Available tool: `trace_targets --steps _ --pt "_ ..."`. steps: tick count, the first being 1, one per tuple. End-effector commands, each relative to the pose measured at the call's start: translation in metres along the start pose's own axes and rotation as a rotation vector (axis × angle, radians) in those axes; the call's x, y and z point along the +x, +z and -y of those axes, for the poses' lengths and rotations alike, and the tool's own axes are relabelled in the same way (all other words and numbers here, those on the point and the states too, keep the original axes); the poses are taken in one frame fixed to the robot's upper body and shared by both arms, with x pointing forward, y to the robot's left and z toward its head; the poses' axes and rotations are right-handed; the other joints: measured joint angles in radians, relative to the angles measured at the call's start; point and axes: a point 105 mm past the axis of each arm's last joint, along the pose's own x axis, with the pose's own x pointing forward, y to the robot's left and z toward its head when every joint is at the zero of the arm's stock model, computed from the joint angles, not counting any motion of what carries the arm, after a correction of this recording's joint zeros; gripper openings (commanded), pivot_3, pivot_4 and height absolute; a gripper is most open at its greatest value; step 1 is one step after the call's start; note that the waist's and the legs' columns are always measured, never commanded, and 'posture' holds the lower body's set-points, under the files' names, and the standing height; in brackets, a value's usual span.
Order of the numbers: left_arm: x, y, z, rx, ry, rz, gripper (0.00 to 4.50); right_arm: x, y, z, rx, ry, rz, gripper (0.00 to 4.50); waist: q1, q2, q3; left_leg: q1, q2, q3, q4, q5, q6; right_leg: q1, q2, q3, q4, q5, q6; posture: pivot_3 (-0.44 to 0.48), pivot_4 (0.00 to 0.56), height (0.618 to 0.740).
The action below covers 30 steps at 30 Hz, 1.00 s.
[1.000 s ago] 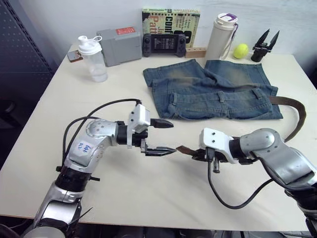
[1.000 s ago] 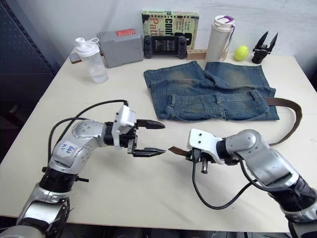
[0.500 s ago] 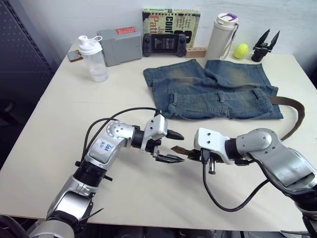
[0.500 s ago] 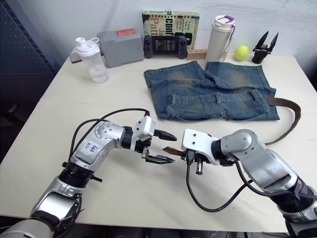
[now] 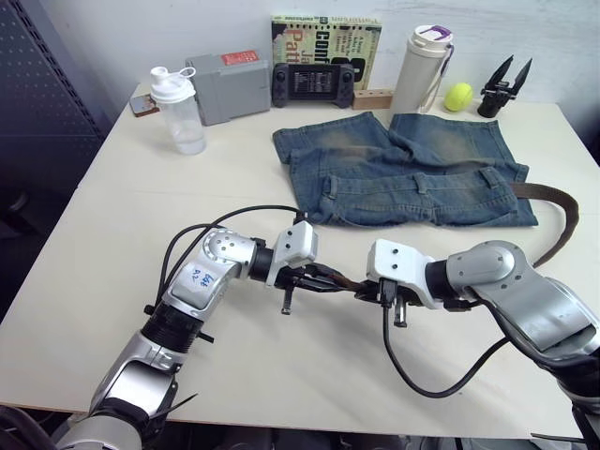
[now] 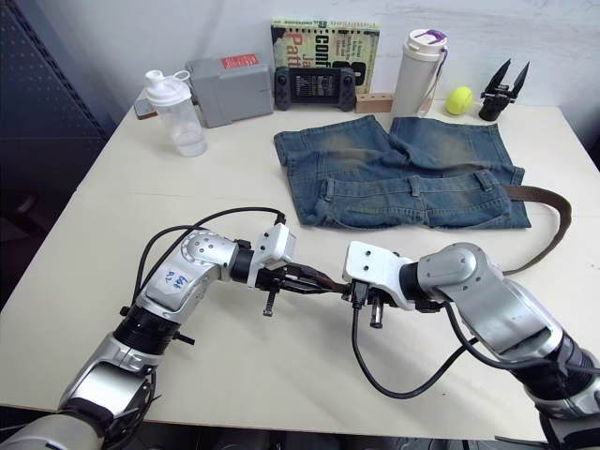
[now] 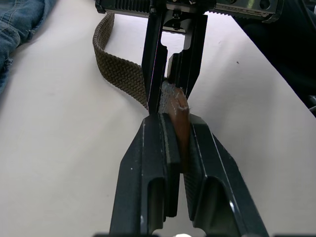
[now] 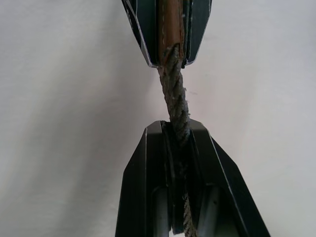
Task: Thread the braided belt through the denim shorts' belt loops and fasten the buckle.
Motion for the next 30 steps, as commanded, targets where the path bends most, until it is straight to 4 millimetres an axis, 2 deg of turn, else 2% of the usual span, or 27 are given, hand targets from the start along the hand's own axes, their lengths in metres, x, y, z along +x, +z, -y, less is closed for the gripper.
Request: trace_targets --steps 1,2,5,6,9,12,14,17,20,21,25,28,30 --pt "0.001 0.007 0.001 0.028 0.004 0.018 0.0 -0.006 0.011 0.007 -0.031 -0.05 0.04 0.89 0.0 0.0 0.0 0.0 0.0 0.0 0.0 0.0 0.0 0.0 0.0 0.0 0.0 0.0 0.0 0.0 0.15 0.731" --pt "0.002 0.006 0.001 0.022 0.007 0.022 0.0 -0.008 0.013 0.008 -0.023 -0.057 0.057 1.16 0.0 0.0 0.0 0.0 0.0 0.0 0.0 0.0 0.0 0.0 0.0 0.0 0.0 0.0 0.0 0.0 0.15 0.731" --pt "0.001 0.004 0.002 -0.011 0.023 0.039 0.0 -0.02 0.021 0.018 0.062 -0.128 0.135 2.56 0.0 0.0 0.0 0.0 0.0 0.0 0.0 0.0 0.0 0.0 0.0 0.0 0.0 0.0 0.0 0.0 0.15 0.731" --pt "0.001 0.004 0.001 -0.03 0.037 0.049 0.0 -0.028 0.019 0.022 0.098 -0.158 0.151 2.9 0.001 0.0 0.0 0.0 0.0 0.0 0.0 0.0 0.0 0.0 0.0 0.0 0.0 0.0 0.0 0.0 0.15 0.731" --pt "-0.006 0.006 0.0 -0.138 0.108 0.122 0.0 -0.062 0.012 0.032 0.284 -0.259 0.251 4.32 0.005 0.0 0.0 -0.001 -0.001 -0.001 0.0 0.0 0.0 0.0 -0.001 -0.001 0.001 0.0 0.0 0.0 0.15 0.731" --pt "-0.014 0.01 -0.004 -0.32 0.224 0.242 0.0 -0.086 0.014 0.016 0.496 -0.212 0.453 4.42 0.004 0.0 0.0 -0.002 -0.001 -0.002 0.0 0.0 0.001 0.0 -0.001 -0.002 0.001 0.0 0.0 0.0 0.15 0.731" --pt "-0.017 0.012 -0.004 -0.396 0.265 0.287 0.0 -0.092 0.016 0.006 0.58 -0.167 0.547 4.42 0.003 0.0 0.0 -0.001 0.0 -0.006 0.0 0.0 0.001 0.0 0.0 -0.002 0.002 0.0 0.0 0.0 0.15 0.731" --pt "-0.022 0.022 0.004 -0.555 0.256 0.432 0.0 -0.077 0.01 -0.026 0.756 -0.036 0.661 4.42 0.002 -0.001 -0.001 0.0 -0.001 -0.008 -0.001 0.0 0.001 0.0 -0.001 0.001 0.003 0.0 0.0 0.0 0.15 0.731" --pt "-0.026 0.03 0.007 -0.663 0.247 0.529 0.0 -0.062 0.015 -0.043 0.871 0.047 0.806 4.42 -0.001 -0.001 -0.001 0.003 0.0 -0.009 -0.003 0.0 0.001 0.001 -0.001 0.003 0.004 0.0 0.0 0.0 0.15 0.731" --pt "-0.027 0.031 0.007 -0.686 0.252 0.54 0.0 -0.06 0.017 -0.044 0.889 0.055 0.831 4.42 -0.002 0.0 0.0 0.003 0.0 -0.008 -0.003 0.0 0.001 0.001 -0.001 0.004 0.005 0.0 0.0 0.0 0.15 0.731" --pt "-0.029 0.043 0.014 -0.75 0.183 0.631 0.0 -0.026 0.009 -0.048 1.153 0.026 0.911 4.42 -0.004 -0.001 -0.001 0.006 -0.001 -0.005 -0.003 0.001 0.001 0.002 0.0 0.009 0.005 0.0 0.0 0.0 0.15 0.731" --pt "-0.029 0.045 0.02 -0.768 0.155 0.633 0.0 -0.021 0.017 -0.035 1.27 0.003 1.088 4.42 -0.011 0.0 -0.001 0.006 -0.001 -0.003 -0.004 0.0 0.001 -0.001 0.001 0.012 0.005 0.0 0.0 0.0 0.15 0.731" --pt "-0.029 0.046 0.021 -0.778 0.152 0.638 0.0 -0.02 0.013 -0.02 1.385 -0.041 1.194 4.42 -0.012 -0.001 -0.001 0.006 -0.003 -0.002 -0.003 0.001 0.001 -0.001 0.0 0.015 0.005 0.0 0.0 0.0 0.15 0.731"
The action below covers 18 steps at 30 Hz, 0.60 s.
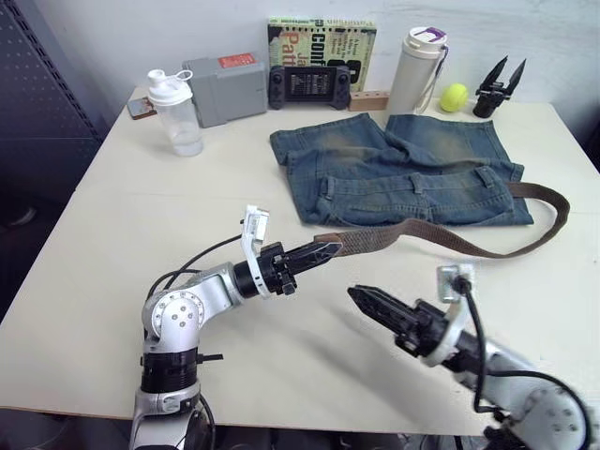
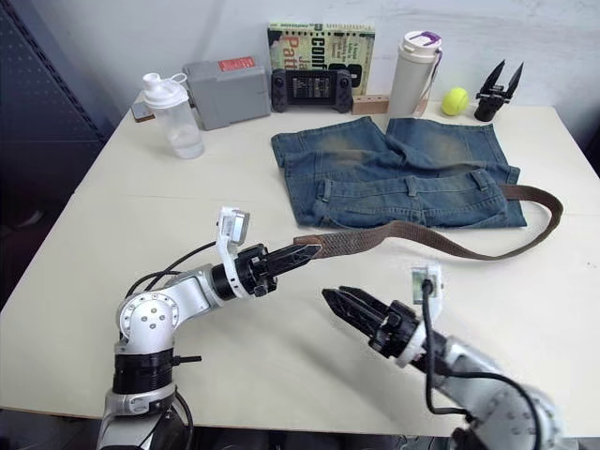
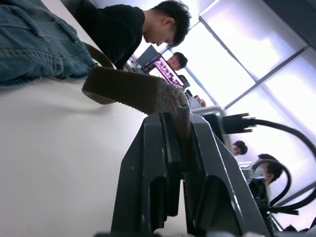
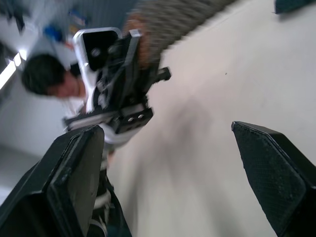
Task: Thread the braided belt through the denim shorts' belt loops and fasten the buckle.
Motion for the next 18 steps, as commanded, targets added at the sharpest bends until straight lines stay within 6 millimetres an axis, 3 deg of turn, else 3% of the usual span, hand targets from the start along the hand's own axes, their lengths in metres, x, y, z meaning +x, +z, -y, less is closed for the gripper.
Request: trace_targets --steps 1,5,16,18 --pt "0.001 0.003 0.013 0.009 -0.051 0.01 0.0 0.011 0.022 0.004 0.145 0.012 0.229 4.42 0.0 0.0 0.0 0.0 0.0 0.0 0.0 0.0 0.0 0.001 0.0 0.0 0.0 0.0 0.0 0.0 0.15 0.731" --pt "0.001 0.0 0.014 0.015 -0.046 -0.009 0.0 0.016 0.041 -0.005 0.254 0.094 0.368 4.42 -0.013 0.0 0.0 0.0 0.001 0.0 -0.001 0.0 0.0 0.0 0.001 0.001 0.0 0.0 0.0 0.0 0.15 0.731" --pt "0.003 0.002 0.01 0.026 -0.024 -0.015 0.0 0.022 0.036 -0.023 0.315 0.15 0.358 4.42 -0.012 0.001 0.0 -0.001 0.002 0.002 -0.002 0.0 0.0 -0.003 0.003 0.002 0.0 0.0 0.0 0.0 0.15 0.731" --pt "0.003 0.003 0.008 0.027 -0.014 -0.012 0.0 0.022 0.035 -0.023 0.318 0.147 0.357 3.6 -0.012 0.001 0.0 -0.001 0.003 0.002 -0.002 0.0 0.0 -0.003 0.003 0.002 0.0 0.0 0.0 0.0 0.15 0.731"
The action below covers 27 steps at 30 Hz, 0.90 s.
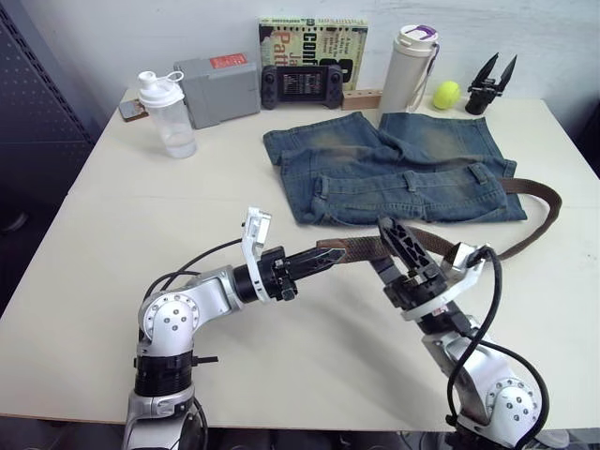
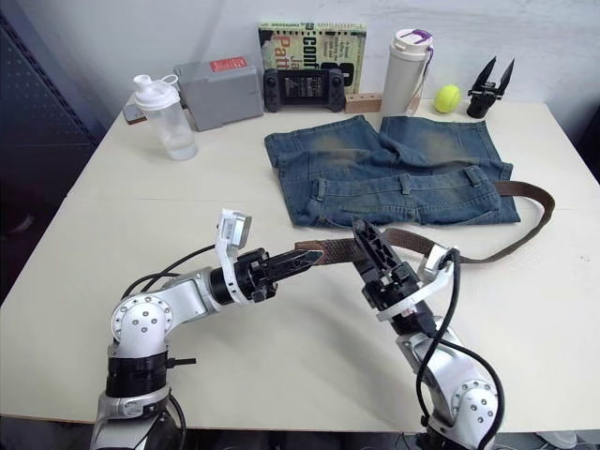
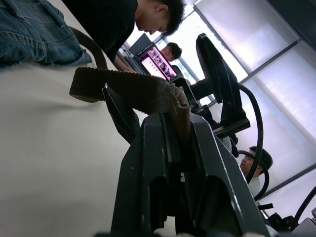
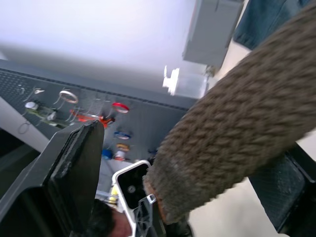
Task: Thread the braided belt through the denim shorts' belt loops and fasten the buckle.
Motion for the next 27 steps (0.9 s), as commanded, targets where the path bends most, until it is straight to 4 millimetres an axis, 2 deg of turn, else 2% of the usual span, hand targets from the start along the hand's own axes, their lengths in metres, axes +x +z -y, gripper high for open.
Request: trace_targets --steps 1,6,7,8,15,16,19,22,25,27 --pt "0.004 0.007 0.006 0.035 -0.024 0.015 0.0 -0.001 -0.001 -0.016 -0.007 0.058 0.006 3.11 0.001 0.0 0.0 0.0 0.0 0.0 0.0 0.0 0.0 0.0 0.0 0.0 0.0 0.0 0.0 0.0 0.15 0.731" --pt "0.003 0.01 0.005 0.026 -0.02 0.035 0.0 -0.007 0.006 -0.014 -0.002 0.046 0.043 0.5 0.001 0.0 0.0 -0.001 0.0 0.0 0.0 0.0 0.0 0.0 0.0 0.0 -0.001 0.0 0.0 0.0 0.15 0.731" --pt "0.003 0.011 0.005 0.024 -0.018 0.041 0.0 -0.008 0.008 -0.013 0.001 0.045 0.051 0.18 0.001 0.0 0.0 -0.001 0.0 0.0 0.0 0.0 0.0 0.0 0.0 0.0 -0.001 0.0 0.0 0.0 0.15 0.731" --pt "0.002 0.011 0.004 0.022 -0.012 0.043 0.0 -0.009 0.009 -0.012 0.001 0.041 0.059 0.07 0.001 0.0 0.0 -0.001 0.0 0.0 0.0 0.0 0.0 0.0 0.0 0.0 -0.001 0.0 0.0 0.0 0.15 0.731" --pt "0.003 0.007 0.004 0.027 -0.013 0.025 0.0 -0.007 0.016 -0.007 -0.006 0.014 0.107 0.07 0.001 0.0 0.0 -0.001 0.0 0.0 0.0 0.0 0.0 0.0 0.0 0.0 -0.001 0.0 0.0 0.0 0.15 0.731" --pt "0.003 0.007 0.003 0.029 -0.003 0.025 0.73 -0.006 0.018 -0.008 -0.015 0.016 0.114 0.0 0.002 0.0 0.0 -0.001 0.0 0.0 0.0 0.0 0.0 0.0 0.0 0.0 -0.001 0.0 0.0 0.0 0.15 0.731" --pt "0.005 0.002 0.006 0.088 -0.018 -0.036 1.64 -0.006 0.021 -0.01 -0.03 0.021 0.128 0.0 0.003 0.0 0.0 -0.001 0.0 0.0 0.0 0.0 0.0 0.0 -0.001 0.0 -0.002 0.0 0.0 0.0 0.15 0.731" --pt "0.009 0.0 -0.005 0.246 0.052 -0.112 2.85 -0.012 0.031 -0.015 -0.036 0.052 0.169 0.0 0.003 0.0 0.0 -0.001 0.0 0.0 0.0 0.0 0.0 0.0 0.0 0.0 -0.002 0.0 0.0 0.0 0.15 0.731" --pt "0.012 0.007 -0.021 0.44 0.098 -0.165 4.2 -0.022 0.055 -0.019 -0.051 0.064 0.267 0.0 0.007 0.0 0.0 -0.001 0.0 0.001 0.0 0.0 0.0 0.0 0.0 0.0 -0.002 0.0 0.0 0.0 0.15 0.731" --pt "0.017 0.017 -0.038 0.649 0.155 -0.206 4.2 -0.029 0.072 -0.022 -0.057 0.077 0.336 0.0 0.015 0.001 0.0 -0.001 0.0 0.002 0.0 0.0 0.0 0.0 0.0 0.0 -0.003 0.0 0.0 0.0 0.15 0.731"
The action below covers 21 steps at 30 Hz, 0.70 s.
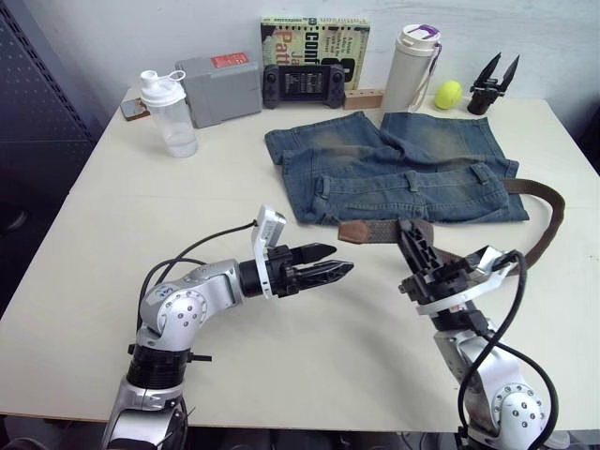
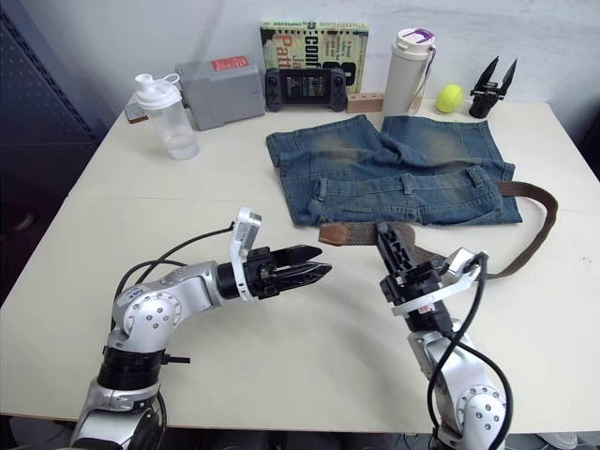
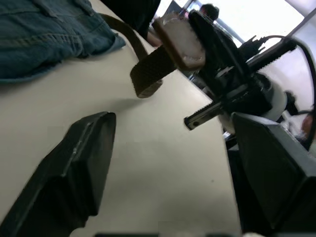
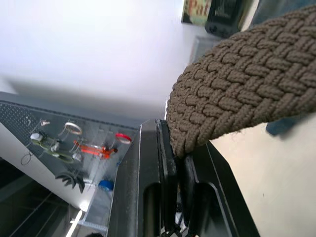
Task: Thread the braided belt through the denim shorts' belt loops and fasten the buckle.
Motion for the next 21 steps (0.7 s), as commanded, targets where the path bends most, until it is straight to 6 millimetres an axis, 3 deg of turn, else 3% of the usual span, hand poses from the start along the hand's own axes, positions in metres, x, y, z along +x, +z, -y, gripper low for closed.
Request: trace_targets --steps 1,4,6,10,13,16,19,21 --pt "0.01 0.011 -0.026 0.392 0.098 -0.053 4.2 -0.006 0.031 -0.017 -0.01 0.077 0.11 0.0 0.007 0.0 0.0 0.0 0.0 0.0 0.0 0.0 0.0 0.0 0.0 0.0 -0.001 0.0 0.0 0.0 0.15 0.731" --pt "0.026 0.013 -0.057 0.873 0.175 -0.205 4.2 -0.009 0.039 -0.02 -0.024 0.086 0.117 0.0 0.014 0.0 0.0 0.0 0.0 0.003 0.0 0.0 0.0 0.0 0.001 0.0 -0.001 0.0 0.0 0.0 0.15 0.731" --pt "0.035 0.013 -0.075 1.043 0.187 -0.287 4.2 -0.01 0.039 -0.021 -0.024 0.087 0.11 0.0 0.016 0.0 0.0 -0.001 0.0 0.01 -0.001 0.0 0.0 0.0 0.001 -0.001 -0.002 0.0 0.0 0.0 0.15 0.731" --pt "0.057 0.015 -0.105 1.243 0.252 -0.392 4.2 -0.01 0.036 -0.022 -0.023 0.093 0.096 0.0 0.018 0.0 0.001 -0.003 0.0 0.012 -0.001 0.001 0.001 -0.004 0.0 -0.001 -0.001 0.0 0.001 0.0 0.15 0.731" --pt "0.067 0.008 -0.115 1.321 0.267 -0.461 4.2 -0.01 0.033 -0.021 -0.02 0.091 0.092 0.0 0.017 -0.001 0.001 -0.014 0.0 0.013 0.0 0.002 0.003 -0.013 -0.001 -0.002 0.001 0.002 0.004 0.0 0.15 0.731" --pt "0.069 -0.001 -0.123 1.348 0.28 -0.525 4.2 -0.011 0.032 -0.021 -0.019 0.088 0.09 0.0 0.016 -0.001 0.001 -0.013 -0.001 0.015 0.0 0.002 0.003 -0.013 -0.002 -0.004 0.001 0.002 0.004 0.0 0.15 0.731" --pt "0.069 -0.003 -0.125 1.342 0.293 -0.523 3.37 -0.012 0.031 -0.02 -0.027 0.079 0.089 0.0 0.017 -0.001 0.001 -0.013 0.0 0.015 0.001 0.003 0.005 -0.013 -0.003 -0.004 0.001 0.003 0.005 0.0 0.15 0.731" --pt "0.066 -0.002 -0.125 1.343 0.287 -0.512 2.48 -0.013 0.031 -0.02 -0.029 0.08 0.097 0.0 0.015 -0.001 0.001 -0.013 -0.001 0.015 0.002 0.003 0.005 -0.013 -0.003 -0.003 0.001 0.003 0.006 0.0 0.15 0.731"
